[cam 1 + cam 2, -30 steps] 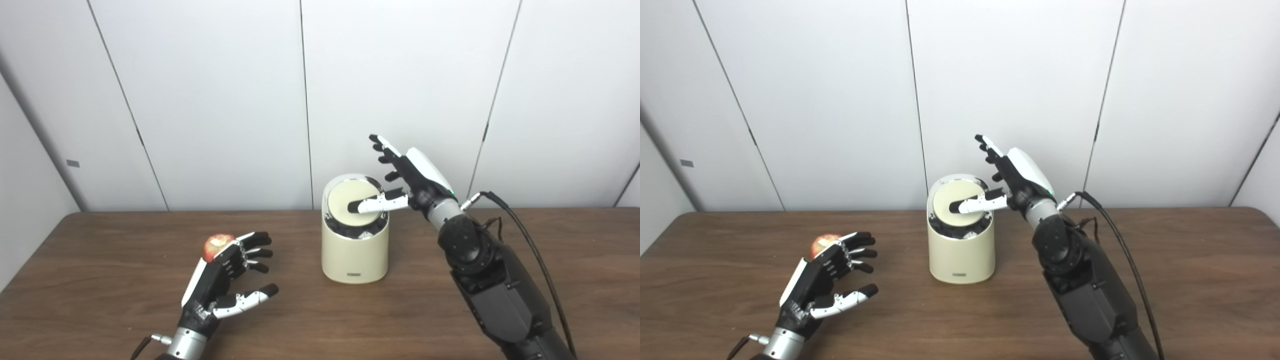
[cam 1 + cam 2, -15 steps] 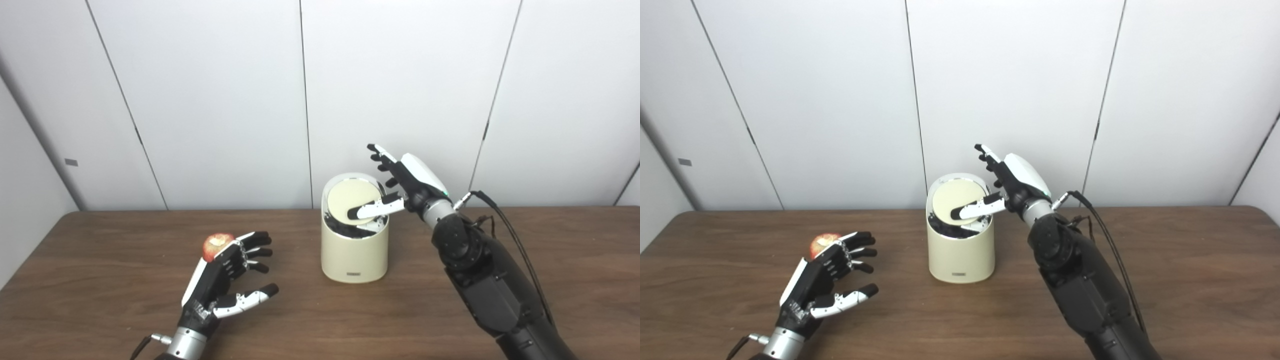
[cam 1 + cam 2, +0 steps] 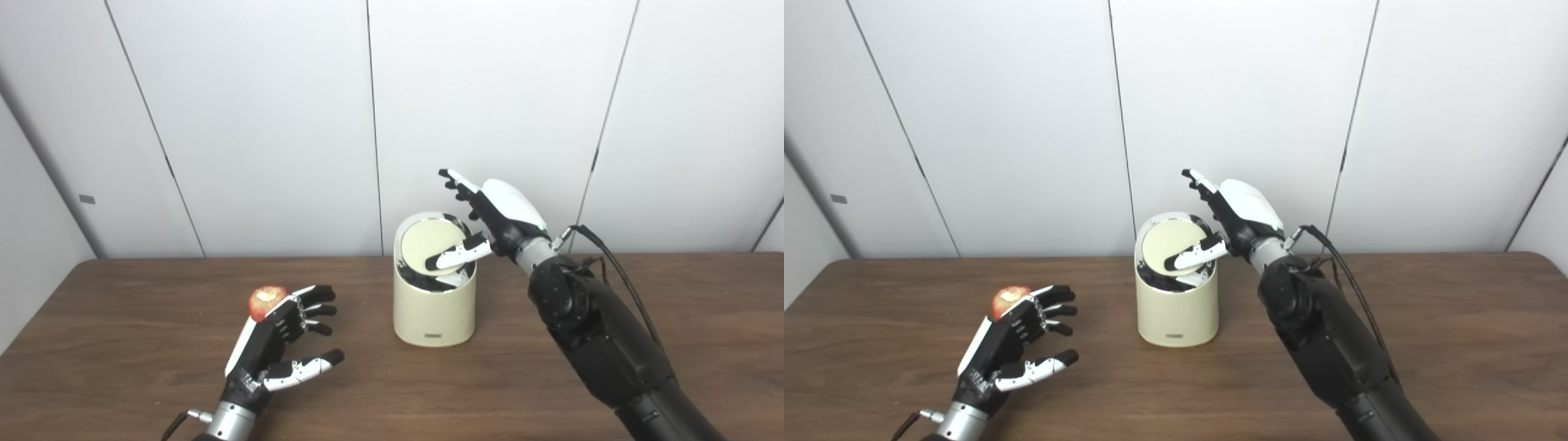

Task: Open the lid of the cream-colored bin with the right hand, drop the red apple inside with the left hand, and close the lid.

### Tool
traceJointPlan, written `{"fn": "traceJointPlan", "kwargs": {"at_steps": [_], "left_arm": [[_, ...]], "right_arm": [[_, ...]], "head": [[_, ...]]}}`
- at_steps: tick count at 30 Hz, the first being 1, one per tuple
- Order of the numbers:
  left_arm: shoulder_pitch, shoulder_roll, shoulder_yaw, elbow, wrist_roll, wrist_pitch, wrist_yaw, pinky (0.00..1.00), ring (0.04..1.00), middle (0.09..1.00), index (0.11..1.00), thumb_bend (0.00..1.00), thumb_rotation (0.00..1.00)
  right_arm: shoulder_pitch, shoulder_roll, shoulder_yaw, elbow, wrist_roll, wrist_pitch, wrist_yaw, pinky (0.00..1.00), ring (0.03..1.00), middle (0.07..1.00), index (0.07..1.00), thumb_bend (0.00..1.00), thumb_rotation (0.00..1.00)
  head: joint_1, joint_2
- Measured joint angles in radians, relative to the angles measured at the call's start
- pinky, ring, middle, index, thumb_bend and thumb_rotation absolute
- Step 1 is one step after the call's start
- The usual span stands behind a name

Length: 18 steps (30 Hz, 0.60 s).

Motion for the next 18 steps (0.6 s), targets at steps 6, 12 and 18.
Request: {"fn": "traceJointPlan", "kwargs": {"at_steps": [6,12,18], "left_arm": [[0.010,-0.002,-0.003,-0.016,0.002,0.001,0.001,0.61,0.745,0.804,0.810,0.66,0.01],[0.020,-0.007,-0.005,-0.033,0.003,0.010,0.004,0.60,0.738,0.807,0.810,0.66,0.01],[0.019,-0.007,-0.005,-0.032,0.003,0.009,0.004,0.61,0.740,0.809,0.811,0.65,0.00]], "right_arm": [[-0.014,-0.035,0.074,-0.040,-0.102,-0.002,0.020,0.74,0.870,0.939,0.950,0.91,0.26],[-0.007,-0.031,0.057,-0.054,-0.099,-0.002,0.027,0.73,0.855,0.925,0.939,0.88,0.30],[0.037,-0.005,-0.022,-0.084,-0.048,0.025,0.035,0.64,0.830,0.895,0.912,0.81,0.33]], "head": [[0.003,0.008],[-0.001,0.009],[-0.003,0.008]]}}
